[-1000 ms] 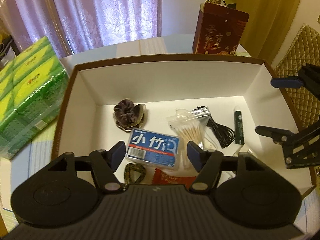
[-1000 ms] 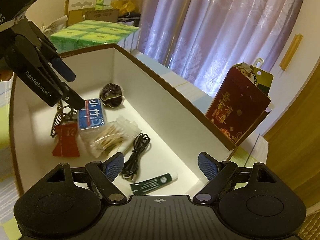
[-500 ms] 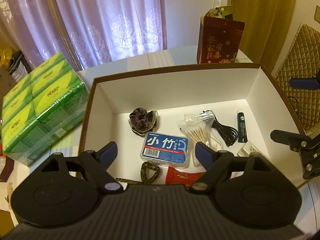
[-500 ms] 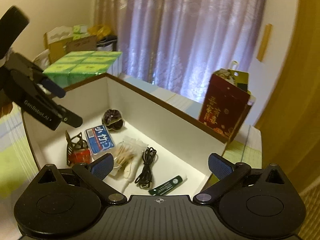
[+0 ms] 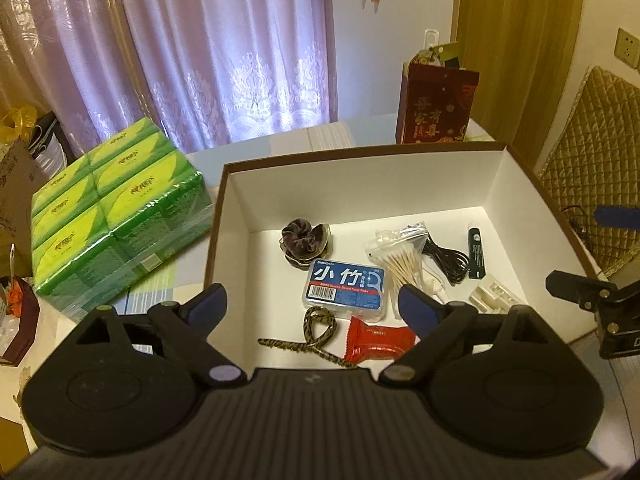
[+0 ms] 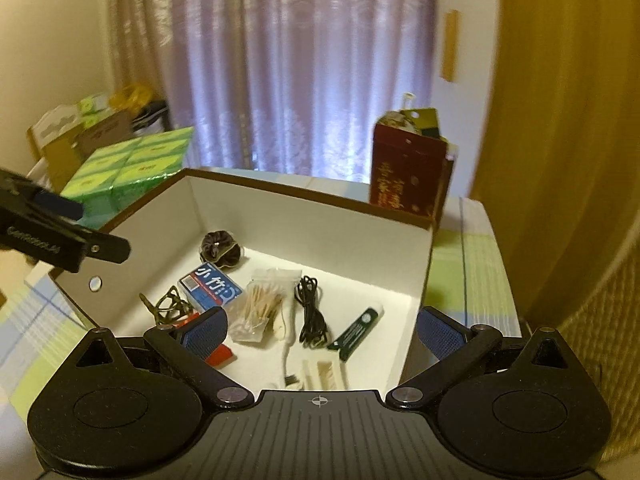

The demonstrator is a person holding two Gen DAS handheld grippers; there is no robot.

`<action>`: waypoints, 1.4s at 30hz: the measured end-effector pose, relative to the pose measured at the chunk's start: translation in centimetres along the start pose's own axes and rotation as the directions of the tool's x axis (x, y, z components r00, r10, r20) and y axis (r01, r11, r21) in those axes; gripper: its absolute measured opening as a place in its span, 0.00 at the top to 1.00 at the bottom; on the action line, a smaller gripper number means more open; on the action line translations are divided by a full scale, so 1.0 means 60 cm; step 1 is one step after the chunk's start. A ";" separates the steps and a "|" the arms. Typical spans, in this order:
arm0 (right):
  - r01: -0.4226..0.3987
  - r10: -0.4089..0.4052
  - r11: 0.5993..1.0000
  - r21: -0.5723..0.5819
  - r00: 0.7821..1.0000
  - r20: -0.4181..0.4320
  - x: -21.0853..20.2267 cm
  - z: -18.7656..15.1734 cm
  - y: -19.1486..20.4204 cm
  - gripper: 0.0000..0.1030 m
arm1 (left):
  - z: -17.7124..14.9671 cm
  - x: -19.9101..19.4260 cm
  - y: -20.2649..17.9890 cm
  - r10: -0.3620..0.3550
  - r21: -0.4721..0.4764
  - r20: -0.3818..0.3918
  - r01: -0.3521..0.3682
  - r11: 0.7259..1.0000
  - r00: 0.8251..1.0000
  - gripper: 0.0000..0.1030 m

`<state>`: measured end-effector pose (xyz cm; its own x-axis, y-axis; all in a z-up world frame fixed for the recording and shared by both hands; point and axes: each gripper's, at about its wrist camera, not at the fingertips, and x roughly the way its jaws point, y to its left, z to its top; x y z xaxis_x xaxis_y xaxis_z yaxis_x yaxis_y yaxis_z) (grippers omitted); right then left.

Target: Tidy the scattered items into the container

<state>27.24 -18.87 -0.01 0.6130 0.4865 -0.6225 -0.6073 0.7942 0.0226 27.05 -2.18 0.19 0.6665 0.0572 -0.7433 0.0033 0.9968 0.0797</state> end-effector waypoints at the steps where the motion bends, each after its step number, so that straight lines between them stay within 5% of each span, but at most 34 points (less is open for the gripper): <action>1: 0.012 -0.012 1.000 0.016 1.000 -0.001 -0.006 -0.003 0.004 0.00 | -0.004 -0.008 0.002 0.000 0.001 0.009 0.000 1.000 1.000 0.10; 19: 0.059 -0.070 0.972 0.226 0.997 0.040 -0.140 -0.046 0.109 0.00 | -0.103 -0.168 0.037 -0.023 -0.006 0.126 0.024 1.000 0.992 0.01; 42: 0.092 -0.108 0.965 0.243 0.993 0.053 -0.230 -0.086 0.212 0.00 | -0.199 -0.291 0.070 -0.061 -0.012 0.134 0.064 0.998 0.989 0.01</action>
<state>8.43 -17.37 4.82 0.7011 0.4161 -0.5790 -0.4066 0.9004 0.1547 6.51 1.66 5.55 0.7586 -0.0121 -0.6515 0.0365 0.9990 0.0239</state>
